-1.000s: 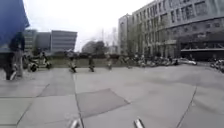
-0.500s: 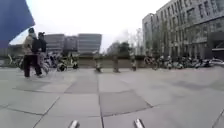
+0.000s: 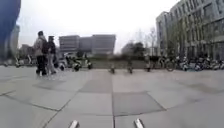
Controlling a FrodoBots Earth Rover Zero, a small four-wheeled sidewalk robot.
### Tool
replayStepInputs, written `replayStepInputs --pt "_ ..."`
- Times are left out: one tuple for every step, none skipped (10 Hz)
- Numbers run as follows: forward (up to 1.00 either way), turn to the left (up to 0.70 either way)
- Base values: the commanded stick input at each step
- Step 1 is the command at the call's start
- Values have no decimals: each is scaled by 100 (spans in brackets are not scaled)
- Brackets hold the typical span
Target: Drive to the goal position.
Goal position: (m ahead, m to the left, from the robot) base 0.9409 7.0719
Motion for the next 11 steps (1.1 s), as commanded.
replayStepInputs --pt "52 70" --pt "99 43" --pt "100 43" --pt "100 43" --pt "100 43" --pt "100 43" --pt "100 43" --pt "100 43" --pt "100 43" --pt "100 43" --pt "100 43"
